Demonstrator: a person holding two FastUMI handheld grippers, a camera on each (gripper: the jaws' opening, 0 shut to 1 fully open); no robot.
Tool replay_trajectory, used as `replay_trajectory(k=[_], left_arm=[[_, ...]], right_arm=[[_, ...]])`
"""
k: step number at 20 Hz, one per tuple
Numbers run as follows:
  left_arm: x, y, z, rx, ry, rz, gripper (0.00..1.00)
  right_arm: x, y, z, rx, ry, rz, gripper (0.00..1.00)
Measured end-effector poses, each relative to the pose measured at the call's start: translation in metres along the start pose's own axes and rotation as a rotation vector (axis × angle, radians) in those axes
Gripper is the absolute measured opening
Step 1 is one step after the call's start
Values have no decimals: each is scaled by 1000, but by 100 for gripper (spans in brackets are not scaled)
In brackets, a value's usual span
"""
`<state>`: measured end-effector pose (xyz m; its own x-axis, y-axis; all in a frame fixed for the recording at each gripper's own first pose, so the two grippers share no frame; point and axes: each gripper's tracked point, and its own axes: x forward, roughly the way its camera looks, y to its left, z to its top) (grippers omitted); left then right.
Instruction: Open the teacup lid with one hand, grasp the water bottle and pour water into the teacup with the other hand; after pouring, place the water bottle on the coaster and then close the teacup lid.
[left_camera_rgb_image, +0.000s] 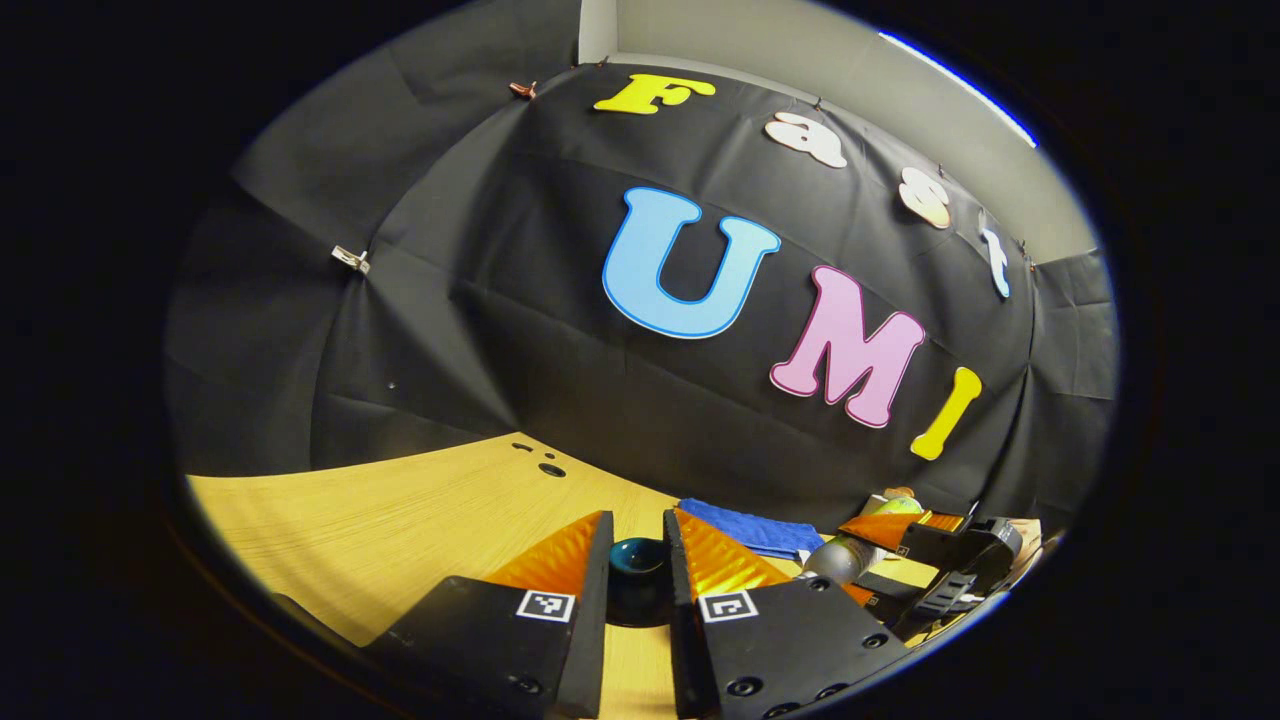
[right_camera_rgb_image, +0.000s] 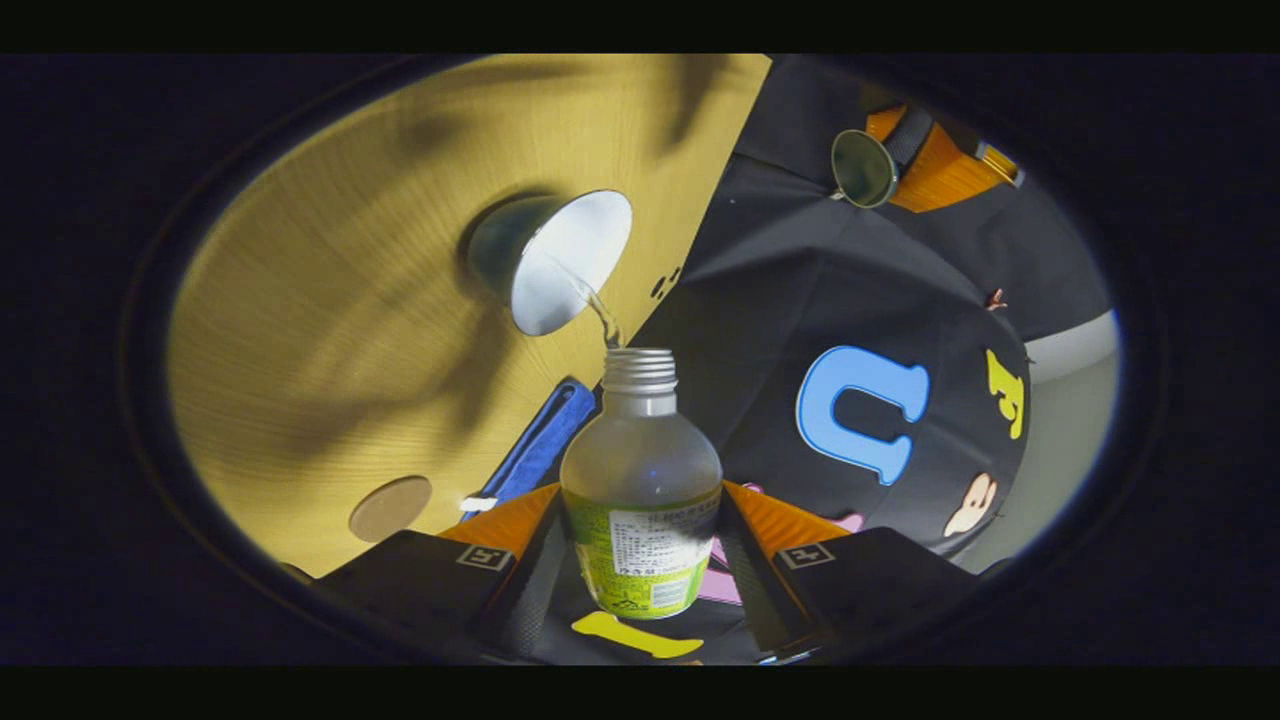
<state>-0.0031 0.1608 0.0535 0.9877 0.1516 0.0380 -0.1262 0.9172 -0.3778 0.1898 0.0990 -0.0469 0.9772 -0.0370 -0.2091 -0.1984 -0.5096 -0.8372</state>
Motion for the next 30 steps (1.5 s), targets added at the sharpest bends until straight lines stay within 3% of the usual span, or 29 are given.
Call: replay_trajectory(k=[2, 4, 17, 30], left_arm=[[0, 0, 0, 1, 0, 0, 31], [0, 2, -1, 1, -2, 2, 31], [-3, 7, 4, -21, -6, 11, 31], [-3, 8, 6, -26, -6, 11, 31]], right_arm=[[0, -3, 1, -34, -5, -12, 77], [0, -7, 2, -69, -11, -30, 84], [0, -30, 10, -288, -40, -84, 80], [-1, -36, 10, -320, -51, -101, 80]])
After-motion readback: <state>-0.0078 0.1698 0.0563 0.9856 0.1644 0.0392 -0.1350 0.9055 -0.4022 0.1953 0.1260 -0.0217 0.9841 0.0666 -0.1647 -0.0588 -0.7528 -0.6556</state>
